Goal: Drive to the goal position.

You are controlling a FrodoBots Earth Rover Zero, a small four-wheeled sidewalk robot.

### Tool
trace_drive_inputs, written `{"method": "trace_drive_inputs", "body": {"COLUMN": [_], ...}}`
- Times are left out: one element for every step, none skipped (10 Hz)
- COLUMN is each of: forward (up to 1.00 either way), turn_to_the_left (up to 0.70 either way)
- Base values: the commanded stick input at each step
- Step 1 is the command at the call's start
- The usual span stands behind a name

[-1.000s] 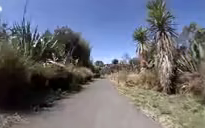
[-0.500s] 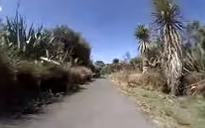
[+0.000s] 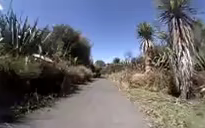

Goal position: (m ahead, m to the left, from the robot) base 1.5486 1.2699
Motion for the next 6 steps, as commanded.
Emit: {"method": "trace_drive_inputs", "body": {"forward": [0.85, 0.85, 0.85, 0.85, 0.85, 0.85], "turn_to_the_left": [0.00, 0.00, 0.00, 0.00, 0.00, 0.00]}}
